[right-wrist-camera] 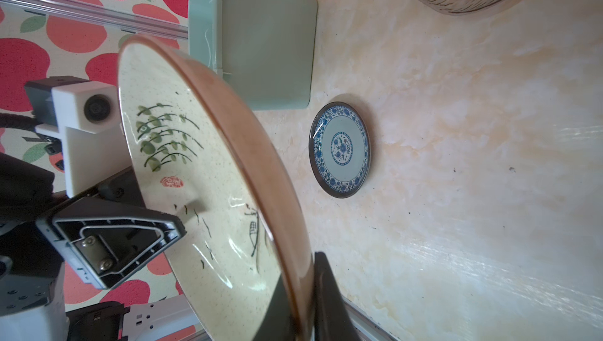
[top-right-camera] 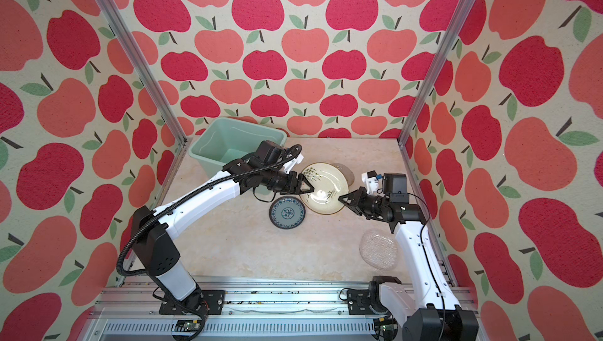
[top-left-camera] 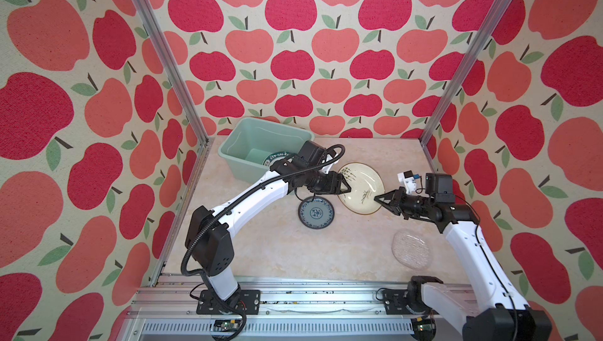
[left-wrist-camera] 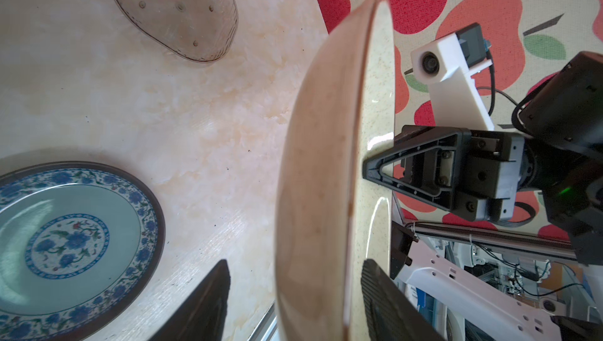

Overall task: Place the plates into the plastic bin on the countertop
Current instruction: 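Lift the cream plate with the left gripper while the right releases it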

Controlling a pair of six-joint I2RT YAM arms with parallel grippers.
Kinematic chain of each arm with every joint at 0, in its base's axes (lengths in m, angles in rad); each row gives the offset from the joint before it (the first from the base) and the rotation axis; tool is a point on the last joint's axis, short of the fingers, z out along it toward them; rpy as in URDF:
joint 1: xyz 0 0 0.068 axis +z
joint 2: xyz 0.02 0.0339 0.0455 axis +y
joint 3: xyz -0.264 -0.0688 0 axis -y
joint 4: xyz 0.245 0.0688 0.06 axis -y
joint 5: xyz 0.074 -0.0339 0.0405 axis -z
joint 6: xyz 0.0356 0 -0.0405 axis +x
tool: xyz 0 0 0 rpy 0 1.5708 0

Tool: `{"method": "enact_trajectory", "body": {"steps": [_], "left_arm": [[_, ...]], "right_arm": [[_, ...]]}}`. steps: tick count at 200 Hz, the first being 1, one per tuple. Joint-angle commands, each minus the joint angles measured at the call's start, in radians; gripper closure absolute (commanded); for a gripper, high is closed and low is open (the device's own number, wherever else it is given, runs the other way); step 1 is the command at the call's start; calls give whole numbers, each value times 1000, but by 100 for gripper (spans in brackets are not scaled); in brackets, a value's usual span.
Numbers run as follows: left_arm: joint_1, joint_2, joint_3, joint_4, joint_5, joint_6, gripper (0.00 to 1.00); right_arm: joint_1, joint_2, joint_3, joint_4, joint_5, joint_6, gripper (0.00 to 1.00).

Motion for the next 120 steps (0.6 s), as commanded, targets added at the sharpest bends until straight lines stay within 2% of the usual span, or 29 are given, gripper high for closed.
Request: {"method": "enact_trajectory", "body": {"steps": [1, 44, 120], "left_arm": [[-23, -7, 11, 86, -13, -48, 41], [-43, 15, 39, 27, -41, -76, 62], [-44, 14, 38, 2, -57, -93, 81]], "right_arm": [[21, -32, 34, 64, -48, 19, 100], [39, -53, 31, 64, 4, 6, 100], [58, -61, 29, 59, 39, -28, 100]]}}
